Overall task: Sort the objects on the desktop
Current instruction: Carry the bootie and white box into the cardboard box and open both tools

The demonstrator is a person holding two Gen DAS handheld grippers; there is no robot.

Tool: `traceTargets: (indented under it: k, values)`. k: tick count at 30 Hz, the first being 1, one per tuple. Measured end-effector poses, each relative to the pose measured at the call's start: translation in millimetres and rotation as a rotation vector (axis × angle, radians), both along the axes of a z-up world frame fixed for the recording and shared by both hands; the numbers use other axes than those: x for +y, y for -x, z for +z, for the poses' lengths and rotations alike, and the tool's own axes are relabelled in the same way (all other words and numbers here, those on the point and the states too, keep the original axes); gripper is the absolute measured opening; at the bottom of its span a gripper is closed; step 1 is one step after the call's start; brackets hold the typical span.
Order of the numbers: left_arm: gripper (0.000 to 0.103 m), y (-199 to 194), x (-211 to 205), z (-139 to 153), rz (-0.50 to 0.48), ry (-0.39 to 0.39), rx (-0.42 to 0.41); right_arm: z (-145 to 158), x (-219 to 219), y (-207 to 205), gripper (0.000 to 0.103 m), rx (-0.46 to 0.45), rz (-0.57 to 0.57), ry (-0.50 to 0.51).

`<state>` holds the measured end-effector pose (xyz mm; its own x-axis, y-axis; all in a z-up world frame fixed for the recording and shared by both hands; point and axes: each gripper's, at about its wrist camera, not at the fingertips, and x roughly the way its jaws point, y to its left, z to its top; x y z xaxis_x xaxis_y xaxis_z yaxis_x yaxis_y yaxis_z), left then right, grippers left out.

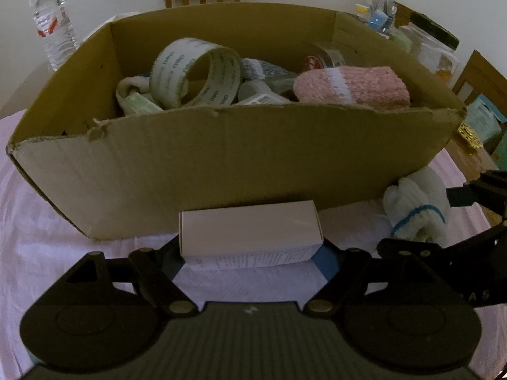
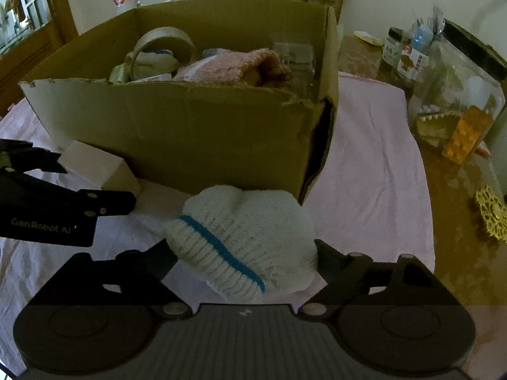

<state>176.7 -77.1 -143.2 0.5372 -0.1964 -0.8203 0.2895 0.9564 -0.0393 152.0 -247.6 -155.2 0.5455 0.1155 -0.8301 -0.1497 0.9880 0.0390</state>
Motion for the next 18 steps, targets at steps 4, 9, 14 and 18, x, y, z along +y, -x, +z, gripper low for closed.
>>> traceTargets:
  k: [4, 9, 14, 18]
  values:
    - [0.082, 2.6, 0.2, 4.8, -0.028, 0.009, 0.008, 5.6, 2.0, 1.7, 0.087, 0.006, 0.012, 0.014]
    - [0.082, 9.0, 2.6, 17.1, -0.07, 0.023, 0.018, 16.0, 2.0, 7.3, 0.087, 0.016, 0.027, 0.011]
    - [0.082, 17.5, 6.5, 33.5, -0.103, 0.041, 0.018, 31.4, 2.2, 11.3, 0.087, 0.034, 0.045, 0.005]
    - [0.082, 24.3, 10.8, 48.7, -0.12, 0.065, 0.02, 44.5, 3.4, 15.4, 0.087, 0.052, 0.064, 0.005]
